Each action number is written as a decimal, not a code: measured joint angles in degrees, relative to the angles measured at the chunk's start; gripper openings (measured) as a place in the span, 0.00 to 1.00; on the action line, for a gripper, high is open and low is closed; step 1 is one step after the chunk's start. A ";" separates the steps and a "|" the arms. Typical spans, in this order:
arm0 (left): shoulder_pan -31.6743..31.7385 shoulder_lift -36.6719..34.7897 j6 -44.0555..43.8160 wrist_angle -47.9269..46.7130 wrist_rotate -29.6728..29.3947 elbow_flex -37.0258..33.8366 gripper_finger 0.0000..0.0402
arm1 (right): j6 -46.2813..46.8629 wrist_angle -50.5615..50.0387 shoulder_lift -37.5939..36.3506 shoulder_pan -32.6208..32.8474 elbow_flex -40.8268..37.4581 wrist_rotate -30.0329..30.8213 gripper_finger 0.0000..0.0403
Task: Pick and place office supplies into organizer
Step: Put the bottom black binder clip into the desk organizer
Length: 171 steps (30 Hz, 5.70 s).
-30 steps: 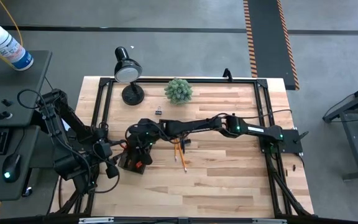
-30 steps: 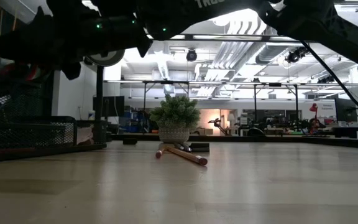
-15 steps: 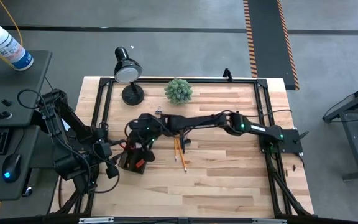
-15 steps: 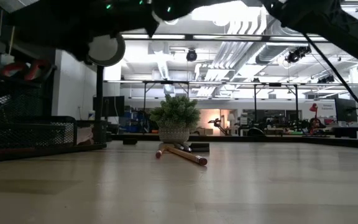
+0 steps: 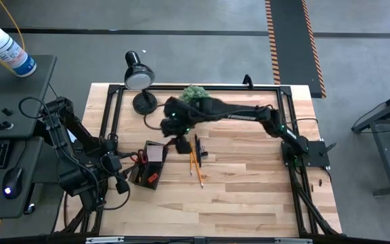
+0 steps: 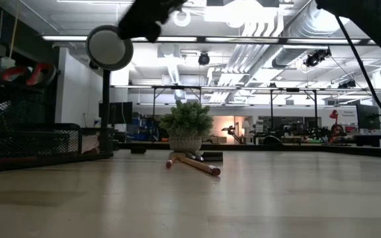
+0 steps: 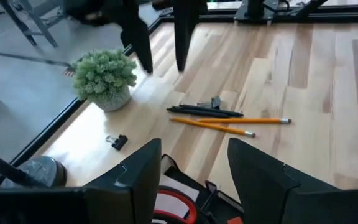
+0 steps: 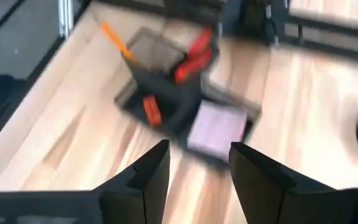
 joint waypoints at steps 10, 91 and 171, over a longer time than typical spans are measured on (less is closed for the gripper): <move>0.00 0.00 -4.76 0.77 -2.39 -5.18 0.43 | 0.08 -15.59 -0.77 -1.29 -6.67 2.69 0.39; 61.90 -2.86 77.59 86.54 38.85 -23.76 0.43 | 14.41 80.73 -30.94 0.42 -97.99 11.25 0.39; 61.89 -2.86 74.58 75.01 31.67 -23.76 0.43 | 59.09 37.71 -19.39 4.01 -70.55 30.20 0.31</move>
